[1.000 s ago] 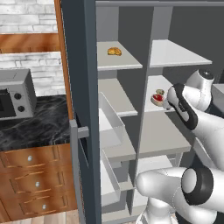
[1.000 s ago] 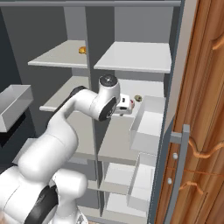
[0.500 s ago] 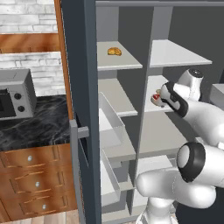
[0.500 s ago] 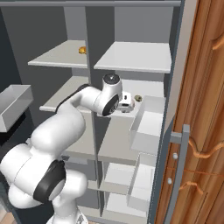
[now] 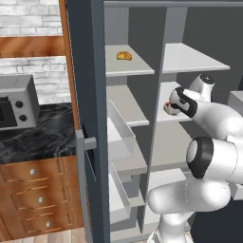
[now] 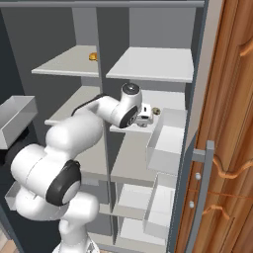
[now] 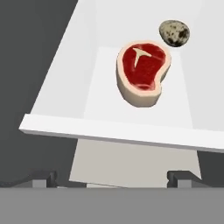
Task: There's a steak in the fridge that needs to be moved to the freezer for freezing. Pick up the steak from the fridge, place it on any shelf in the freezer, and close the fridge and freezer doors when done.
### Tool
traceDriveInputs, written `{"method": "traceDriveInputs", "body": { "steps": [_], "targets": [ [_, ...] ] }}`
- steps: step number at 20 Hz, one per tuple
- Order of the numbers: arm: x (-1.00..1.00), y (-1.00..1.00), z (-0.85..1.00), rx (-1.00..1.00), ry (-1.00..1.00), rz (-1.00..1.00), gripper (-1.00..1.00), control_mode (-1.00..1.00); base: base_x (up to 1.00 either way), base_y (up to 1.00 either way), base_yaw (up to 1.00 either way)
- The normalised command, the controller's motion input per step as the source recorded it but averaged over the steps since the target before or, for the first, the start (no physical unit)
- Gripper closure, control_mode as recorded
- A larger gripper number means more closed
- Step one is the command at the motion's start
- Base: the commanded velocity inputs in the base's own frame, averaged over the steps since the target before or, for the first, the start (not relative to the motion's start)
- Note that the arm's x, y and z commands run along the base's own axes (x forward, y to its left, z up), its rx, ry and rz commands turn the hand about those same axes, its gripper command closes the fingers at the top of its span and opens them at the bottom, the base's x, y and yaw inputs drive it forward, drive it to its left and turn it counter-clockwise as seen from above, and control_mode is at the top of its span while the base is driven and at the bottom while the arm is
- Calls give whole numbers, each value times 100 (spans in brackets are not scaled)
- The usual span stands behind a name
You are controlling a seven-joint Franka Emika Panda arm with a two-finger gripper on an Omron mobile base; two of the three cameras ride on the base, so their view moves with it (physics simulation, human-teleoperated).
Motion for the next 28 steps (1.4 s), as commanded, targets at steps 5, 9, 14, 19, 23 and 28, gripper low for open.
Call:
{"method": "traceDriveInputs", "body": {
  "steps": [5, 9, 14, 19, 23, 28],
  "targets": [
    [32, 0, -26, 0, 0, 0, -100, -100, 0, 0, 0],
    [33, -11, -23, 0, 0, 0, -100, -100, 0, 0, 0],
    [36, -16, -22, 0, 0, 0, -100, -100, 0, 0, 0],
    [37, -10, -15, 0, 0, 0, -100, -100, 0, 0, 0],
    [42, -16, -9, 1, 0, 0, -100, -100, 0, 0, 0],
    [43, -7, -17, 0, 0, 1, -100, -100, 0, 0, 0]
  ]
}}
